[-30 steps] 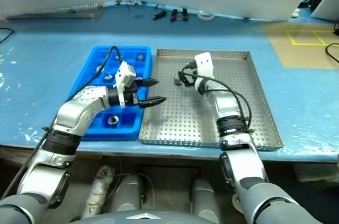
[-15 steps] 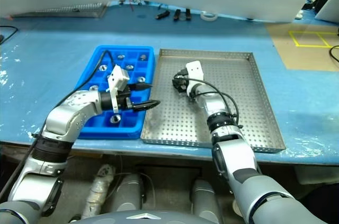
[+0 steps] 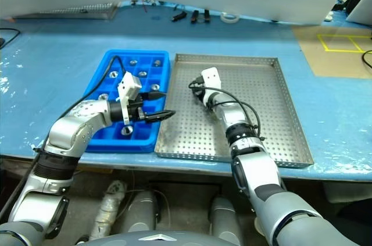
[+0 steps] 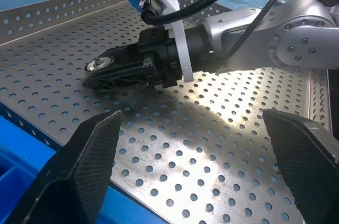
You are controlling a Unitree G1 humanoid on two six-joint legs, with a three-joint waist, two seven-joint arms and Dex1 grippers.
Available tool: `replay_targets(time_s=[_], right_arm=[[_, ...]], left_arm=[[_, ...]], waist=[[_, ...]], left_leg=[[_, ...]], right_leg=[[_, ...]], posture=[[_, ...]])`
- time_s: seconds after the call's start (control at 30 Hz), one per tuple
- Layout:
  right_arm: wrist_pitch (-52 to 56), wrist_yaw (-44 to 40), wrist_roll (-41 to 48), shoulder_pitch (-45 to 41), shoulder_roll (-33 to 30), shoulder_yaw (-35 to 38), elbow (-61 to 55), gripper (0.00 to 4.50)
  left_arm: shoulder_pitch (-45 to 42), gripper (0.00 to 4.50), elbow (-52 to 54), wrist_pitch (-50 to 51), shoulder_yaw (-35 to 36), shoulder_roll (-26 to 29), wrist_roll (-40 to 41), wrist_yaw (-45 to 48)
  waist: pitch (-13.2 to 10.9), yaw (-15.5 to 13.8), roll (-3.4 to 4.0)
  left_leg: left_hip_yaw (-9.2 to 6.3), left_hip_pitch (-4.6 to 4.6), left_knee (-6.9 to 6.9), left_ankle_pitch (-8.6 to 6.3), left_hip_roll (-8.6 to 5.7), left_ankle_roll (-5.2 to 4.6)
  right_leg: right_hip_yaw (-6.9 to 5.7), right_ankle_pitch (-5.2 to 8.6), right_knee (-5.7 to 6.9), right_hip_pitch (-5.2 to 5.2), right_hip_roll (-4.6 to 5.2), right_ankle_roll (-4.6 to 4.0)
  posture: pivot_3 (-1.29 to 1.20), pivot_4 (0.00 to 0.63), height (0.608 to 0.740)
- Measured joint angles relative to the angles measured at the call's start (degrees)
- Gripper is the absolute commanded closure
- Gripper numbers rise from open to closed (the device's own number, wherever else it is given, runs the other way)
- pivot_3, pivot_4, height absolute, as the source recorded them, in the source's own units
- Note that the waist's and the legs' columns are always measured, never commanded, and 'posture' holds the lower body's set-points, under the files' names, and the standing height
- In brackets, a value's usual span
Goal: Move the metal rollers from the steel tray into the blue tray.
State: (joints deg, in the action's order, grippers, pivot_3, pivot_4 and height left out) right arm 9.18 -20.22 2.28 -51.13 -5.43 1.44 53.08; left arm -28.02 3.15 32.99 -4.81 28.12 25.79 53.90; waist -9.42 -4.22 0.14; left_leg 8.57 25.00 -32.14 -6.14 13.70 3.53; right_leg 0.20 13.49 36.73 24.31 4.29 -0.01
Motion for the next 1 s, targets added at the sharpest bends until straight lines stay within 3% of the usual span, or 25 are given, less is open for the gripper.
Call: replay_targets(time_s=[0.37, 0.73, 1.0], right_arm=[[1.19, -5.32, 0.00, 1.50, -2.87, -1.47, -9.08, 2.86], [12.69, -29.84, 5.12, 4.50, -7.80, -9.79, -31.19, 2.86], [12.77, -41.56, 6.70, 3.22, -6.62, -16.06, -30.81, 2.86]], left_arm=[[0.16, 0.00, 0.81, 0.92, 0.16, 0.36, 0.60, -0.09], [9.63, 0.00, 8.73, 1.28, 5.79, 5.41, 2.00, -2.26], [22.93, 0.00, 20.34, 4.06, 14.26, 6.17, 4.77, -9.66]], waist=[[-0.01, -0.05, 0.00], [-0.01, -1.28, 0.00], [-0.01, -4.63, 0.00]], left_leg=[[0.00, 0.02, 0.03, 0.00, 0.00, 0.00], [-0.01, -0.03, 0.27, -0.03, 0.04, -0.04], [-0.03, 0.02, 0.50, -0.16, 0.06, -0.27]], right_leg=[[0.00, 0.00, -0.05, 0.01, 0.00, 0.00], [-0.04, 0.05, -0.19, 0.03, -0.06, -0.07], [-0.12, 0.13, -0.23, 0.13, -0.04, -0.17]], posture=[[0.03, 0.150, 0.740], [0.24, 0.150, 0.740], [0.42, 0.150, 0.740]])
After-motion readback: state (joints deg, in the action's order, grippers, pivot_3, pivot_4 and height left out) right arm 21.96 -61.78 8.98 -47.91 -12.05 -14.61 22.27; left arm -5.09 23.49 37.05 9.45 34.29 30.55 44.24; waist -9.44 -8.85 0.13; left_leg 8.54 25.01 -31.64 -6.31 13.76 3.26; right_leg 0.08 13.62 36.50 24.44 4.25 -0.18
